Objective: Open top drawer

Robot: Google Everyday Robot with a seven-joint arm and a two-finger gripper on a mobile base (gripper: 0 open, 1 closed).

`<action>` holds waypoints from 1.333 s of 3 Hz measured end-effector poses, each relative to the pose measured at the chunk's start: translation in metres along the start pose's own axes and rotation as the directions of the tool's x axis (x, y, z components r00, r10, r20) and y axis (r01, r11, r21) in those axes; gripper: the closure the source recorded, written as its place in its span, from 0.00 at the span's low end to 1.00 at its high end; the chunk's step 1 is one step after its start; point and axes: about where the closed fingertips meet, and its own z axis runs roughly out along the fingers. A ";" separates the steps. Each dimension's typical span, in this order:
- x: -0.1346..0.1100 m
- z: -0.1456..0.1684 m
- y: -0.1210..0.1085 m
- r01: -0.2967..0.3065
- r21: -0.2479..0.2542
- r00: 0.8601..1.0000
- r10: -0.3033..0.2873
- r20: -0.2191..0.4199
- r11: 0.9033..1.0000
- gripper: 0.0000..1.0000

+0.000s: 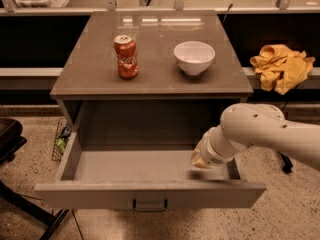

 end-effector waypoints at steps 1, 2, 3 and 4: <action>0.003 0.006 0.013 0.006 -0.024 1.000 -0.006 -0.010 1.000 1.00; 0.018 0.007 0.036 0.009 -0.051 1.000 -0.011 -0.025 0.999 1.00; 0.018 0.006 0.036 0.011 -0.051 1.000 -0.012 -0.026 0.999 0.82; 0.018 0.005 0.036 0.012 -0.049 1.000 -0.014 -0.026 0.999 0.59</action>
Offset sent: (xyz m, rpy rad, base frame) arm -0.0748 -0.0222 -0.0344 -0.0325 0.0970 0.0383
